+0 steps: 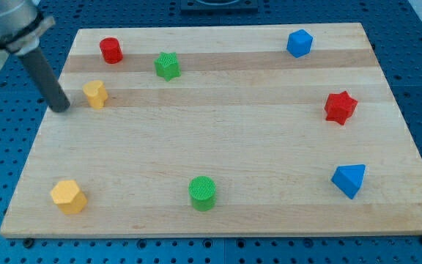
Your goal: Push the yellow heart closer to the green star
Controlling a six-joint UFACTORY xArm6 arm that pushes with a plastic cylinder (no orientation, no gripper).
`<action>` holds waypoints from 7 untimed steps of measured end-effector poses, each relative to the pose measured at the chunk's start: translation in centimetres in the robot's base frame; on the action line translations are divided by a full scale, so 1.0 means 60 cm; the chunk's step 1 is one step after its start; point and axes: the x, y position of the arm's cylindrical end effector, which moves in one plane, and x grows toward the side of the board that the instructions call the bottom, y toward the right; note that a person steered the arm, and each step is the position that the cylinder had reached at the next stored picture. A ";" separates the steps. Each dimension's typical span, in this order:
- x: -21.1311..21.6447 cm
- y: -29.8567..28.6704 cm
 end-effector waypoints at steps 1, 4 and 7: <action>0.017 0.102; -0.079 0.092; -0.029 0.284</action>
